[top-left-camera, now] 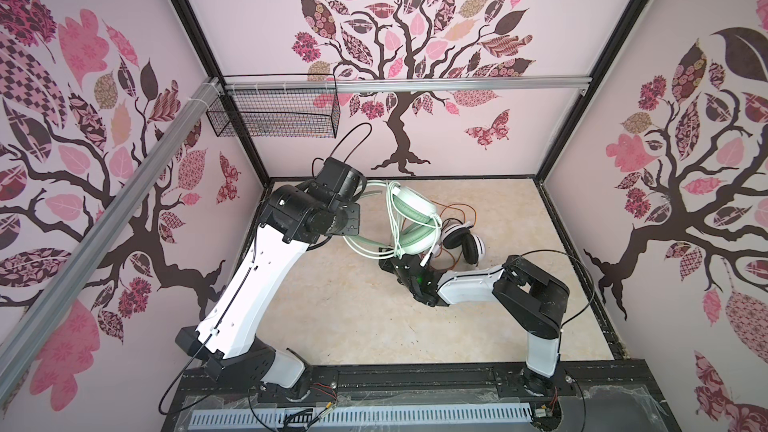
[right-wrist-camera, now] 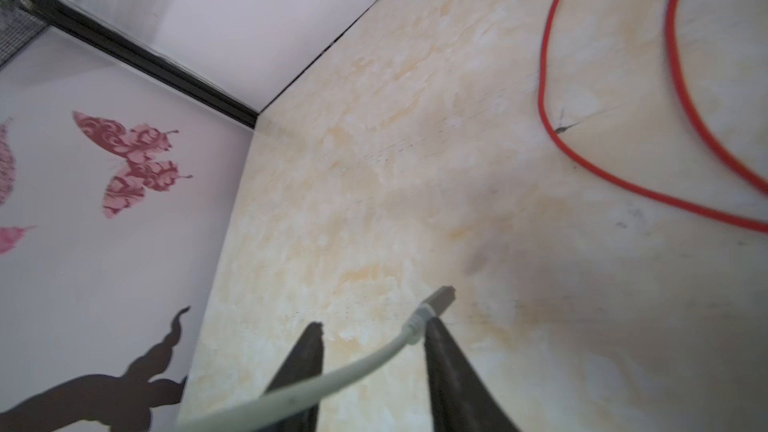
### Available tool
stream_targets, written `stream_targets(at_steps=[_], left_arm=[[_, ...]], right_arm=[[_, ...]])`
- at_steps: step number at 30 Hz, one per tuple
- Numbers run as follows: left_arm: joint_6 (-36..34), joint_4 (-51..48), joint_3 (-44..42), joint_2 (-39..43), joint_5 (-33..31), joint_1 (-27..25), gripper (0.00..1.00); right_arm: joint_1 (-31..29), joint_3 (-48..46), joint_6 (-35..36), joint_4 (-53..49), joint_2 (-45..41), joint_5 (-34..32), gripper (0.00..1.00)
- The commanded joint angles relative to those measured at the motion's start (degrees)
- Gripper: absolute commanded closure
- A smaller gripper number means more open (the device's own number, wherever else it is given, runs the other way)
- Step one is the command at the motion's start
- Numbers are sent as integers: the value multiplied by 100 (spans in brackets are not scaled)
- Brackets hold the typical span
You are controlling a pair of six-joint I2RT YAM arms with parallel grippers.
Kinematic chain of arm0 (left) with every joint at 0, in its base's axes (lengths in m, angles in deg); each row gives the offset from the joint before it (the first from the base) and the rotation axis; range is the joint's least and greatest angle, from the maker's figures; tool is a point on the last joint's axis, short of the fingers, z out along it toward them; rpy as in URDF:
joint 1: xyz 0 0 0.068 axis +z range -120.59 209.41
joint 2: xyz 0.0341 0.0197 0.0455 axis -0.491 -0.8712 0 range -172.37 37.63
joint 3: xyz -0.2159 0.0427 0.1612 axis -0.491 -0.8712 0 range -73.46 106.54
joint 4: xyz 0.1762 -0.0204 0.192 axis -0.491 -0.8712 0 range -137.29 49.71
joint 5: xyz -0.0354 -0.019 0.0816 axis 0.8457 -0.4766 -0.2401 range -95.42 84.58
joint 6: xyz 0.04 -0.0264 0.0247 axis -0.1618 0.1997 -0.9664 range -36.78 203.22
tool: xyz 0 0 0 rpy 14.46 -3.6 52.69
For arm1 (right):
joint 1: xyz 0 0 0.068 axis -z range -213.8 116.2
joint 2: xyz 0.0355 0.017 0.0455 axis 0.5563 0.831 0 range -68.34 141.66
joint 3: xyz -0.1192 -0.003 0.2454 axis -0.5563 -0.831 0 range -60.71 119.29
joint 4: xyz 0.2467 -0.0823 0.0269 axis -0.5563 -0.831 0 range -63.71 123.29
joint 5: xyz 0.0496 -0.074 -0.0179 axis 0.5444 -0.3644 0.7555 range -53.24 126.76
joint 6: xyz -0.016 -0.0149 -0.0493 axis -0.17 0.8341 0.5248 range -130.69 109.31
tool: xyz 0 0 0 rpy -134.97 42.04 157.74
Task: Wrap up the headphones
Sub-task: 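Grasp the mint-green cable near its plug with the right gripper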
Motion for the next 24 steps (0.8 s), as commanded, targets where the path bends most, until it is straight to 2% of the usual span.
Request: stream_targets(at_steps=[1,4,8,11,14,16,19,23,24], left_arm=[[112,316,371,75,54,-15,100],[110,331,369,64,66,-20,100],[109,329,386,61,71,-13,100],[115,330,395,74,77,-19,100],[122,314,412,73,76,-15,100],[133,297,413,78,83,-19,100],[149,291,407,93,84,-19,100],[157,287,410,119,89,-20,100],[159,281,404,124,99,-13,100]], right_arm=[[-19,10,37,-511,150,-484,80],[-20,-150,208,-394,111,-415,96],[-13,-371,433,-176,118,-199,94],[-18,-475,514,-101,131,-181,81],[-17,-497,657,-87,154,-226,45],[-18,-490,779,-88,156,-275,29],[-12,-453,916,-121,177,-442,20],[52,-302,978,-350,208,-622,20],[89,-298,1000,-289,239,-589,24]])
